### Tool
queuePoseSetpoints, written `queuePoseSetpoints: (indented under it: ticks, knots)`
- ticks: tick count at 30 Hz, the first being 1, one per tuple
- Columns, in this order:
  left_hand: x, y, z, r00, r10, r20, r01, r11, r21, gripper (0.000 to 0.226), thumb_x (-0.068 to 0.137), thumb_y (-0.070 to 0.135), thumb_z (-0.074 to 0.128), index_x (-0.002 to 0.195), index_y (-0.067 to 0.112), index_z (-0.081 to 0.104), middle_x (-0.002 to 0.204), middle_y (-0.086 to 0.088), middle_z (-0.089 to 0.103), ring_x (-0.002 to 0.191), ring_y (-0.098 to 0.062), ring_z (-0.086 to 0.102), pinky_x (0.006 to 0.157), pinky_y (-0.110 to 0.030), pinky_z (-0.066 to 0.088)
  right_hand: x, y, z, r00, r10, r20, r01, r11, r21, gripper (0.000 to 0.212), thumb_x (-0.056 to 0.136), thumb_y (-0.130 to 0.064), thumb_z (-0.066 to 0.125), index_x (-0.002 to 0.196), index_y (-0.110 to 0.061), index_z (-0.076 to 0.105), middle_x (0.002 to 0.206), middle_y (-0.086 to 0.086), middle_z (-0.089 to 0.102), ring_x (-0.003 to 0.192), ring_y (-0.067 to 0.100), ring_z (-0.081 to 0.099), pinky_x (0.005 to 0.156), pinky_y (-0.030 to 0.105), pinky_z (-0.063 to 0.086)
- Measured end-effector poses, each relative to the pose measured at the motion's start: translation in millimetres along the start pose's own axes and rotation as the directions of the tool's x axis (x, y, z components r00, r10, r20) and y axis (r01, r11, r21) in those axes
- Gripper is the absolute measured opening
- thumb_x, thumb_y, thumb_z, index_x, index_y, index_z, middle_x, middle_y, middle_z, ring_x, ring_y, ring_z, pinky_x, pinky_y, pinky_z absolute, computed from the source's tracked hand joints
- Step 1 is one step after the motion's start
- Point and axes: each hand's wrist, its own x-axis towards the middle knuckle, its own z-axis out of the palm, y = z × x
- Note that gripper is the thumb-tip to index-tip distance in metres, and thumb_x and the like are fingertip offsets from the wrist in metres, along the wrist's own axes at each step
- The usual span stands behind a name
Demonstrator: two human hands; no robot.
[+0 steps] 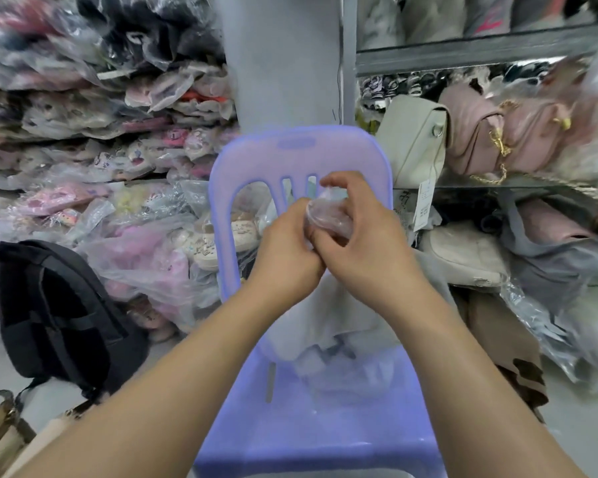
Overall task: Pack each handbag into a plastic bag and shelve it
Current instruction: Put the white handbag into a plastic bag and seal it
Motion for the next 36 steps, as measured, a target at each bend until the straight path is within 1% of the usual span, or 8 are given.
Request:
queuePoseSetpoints:
  ticks: [5, 9, 12, 16, 19, 23, 27, 36]
  knots:
    - [7.1, -4.2, -3.3, 0.998, -0.042, -0.046, 0.039, 0.998, -0.054, 0.024, 0.082, 0.015, 0.059, 0.102, 0.027, 0.064, 0.094, 0.009, 0.074, 0.092, -0.014, 0.071, 0.081, -0.044, 0.059, 0.7, 5.9, -10.0, 0.986, -0.016, -0.165, -0.022, 0.974, -0.227, 0.066, 0.077, -0.061, 0.077, 0.134, -0.037, 0.053, 0.114, -0.010, 0.066, 0.112, 0.017, 0.059, 0.099, 0.043, 0.048]
    - [-0.1, -13.2, -17.7, 0.974, -0.186, -0.133, 0.133, 0.935, -0.329, 0.013, 0.094, 0.009, 0.066, 0.101, 0.019, 0.064, 0.092, 0.003, 0.074, 0.079, 0.000, 0.069, 0.072, -0.018, 0.052, -2.5, 41.1, -34.1, 0.945, 0.311, -0.104, -0.327, 0.917, -0.231, 0.090, 0.064, -0.084, 0.067, 0.141, -0.042, 0.048, 0.139, -0.006, 0.052, 0.134, 0.021, 0.045, 0.111, 0.047, 0.042]
    - [-6.5, -19.3, -24.6, 0.957, -0.245, -0.153, 0.148, 0.871, -0.469, 0.016, 0.095, 0.004, 0.065, 0.108, 0.012, 0.060, 0.091, 0.001, 0.072, 0.065, 0.007, 0.064, 0.058, -0.008, 0.046, -12.9, 65.8, -33.8, 0.846, 0.533, 0.011, -0.533, 0.845, 0.040, 0.091, 0.073, -0.071, 0.077, 0.149, -0.038, 0.039, 0.138, -0.005, 0.053, 0.125, 0.016, 0.055, 0.103, 0.045, 0.050]
    - [-10.9, -25.2, -25.9, 0.953, -0.291, -0.085, 0.208, 0.831, -0.516, 0.020, 0.095, 0.012, 0.068, 0.109, 0.016, 0.056, 0.080, 0.002, 0.074, 0.067, -0.003, 0.068, 0.056, -0.020, 0.049, -17.4, 79.0, -18.3, 0.750, 0.655, 0.092, -0.628, 0.661, 0.412, 0.078, 0.091, -0.042, 0.074, 0.157, -0.029, 0.033, 0.107, -0.008, 0.068, 0.101, 0.016, 0.067, 0.100, 0.042, 0.053]
    - [-13.7, -25.8, -23.4, 0.957, -0.287, -0.049, 0.211, 0.797, -0.566, 0.022, 0.094, 0.009, 0.069, 0.108, 0.019, 0.055, 0.081, 0.003, 0.075, 0.078, -0.011, 0.072, 0.078, -0.034, 0.055, -14.5, 83.1, -11.9, 0.749, 0.656, 0.088, -0.611, 0.635, 0.472, 0.067, 0.098, -0.038, 0.067, 0.157, -0.024, 0.037, 0.105, -0.006, 0.068, 0.101, 0.016, 0.066, 0.109, 0.044, 0.049]
    - [-16.0, -22.9, -24.2, 0.955, -0.294, -0.037, 0.214, 0.768, -0.604, 0.023, 0.092, 0.011, 0.071, 0.107, 0.020, 0.056, 0.094, -0.004, 0.075, 0.075, -0.009, 0.072, 0.065, -0.019, 0.051, -12.5, 79.9, -8.3, 0.789, 0.614, 0.023, -0.530, 0.663, 0.529, 0.045, 0.100, -0.035, 0.064, 0.143, -0.027, 0.054, 0.123, -0.015, 0.067, 0.116, 0.007, 0.063, 0.098, 0.028, 0.049]
    - [-16.2, -29.9, -28.8, 0.949, -0.311, -0.058, 0.211, 0.758, -0.617, 0.025, 0.090, 0.010, 0.073, 0.109, 0.016, 0.059, 0.091, -0.001, 0.076, 0.080, -0.013, 0.072, 0.082, -0.035, 0.056, -3.2, 66.9, -9.8, 0.804, 0.594, -0.025, -0.443, 0.627, 0.641, 0.032, 0.099, -0.030, 0.066, 0.131, -0.025, 0.061, 0.096, -0.010, 0.076, 0.096, 0.007, 0.073, 0.083, 0.021, 0.056]
    - [-21.9, -34.2, -40.6, 0.921, -0.375, -0.109, 0.232, 0.751, -0.619, 0.037, 0.090, 0.006, 0.072, 0.121, -0.005, 0.055, 0.091, -0.006, 0.075, 0.079, -0.015, 0.071, 0.091, -0.040, 0.056, 9.9, 50.6, -6.1, 0.825, 0.564, 0.010, -0.459, 0.662, 0.593, 0.031, 0.096, -0.030, 0.071, 0.124, -0.021, 0.062, 0.092, -0.009, 0.068, 0.071, 0.007, 0.058, 0.071, 0.021, 0.049]
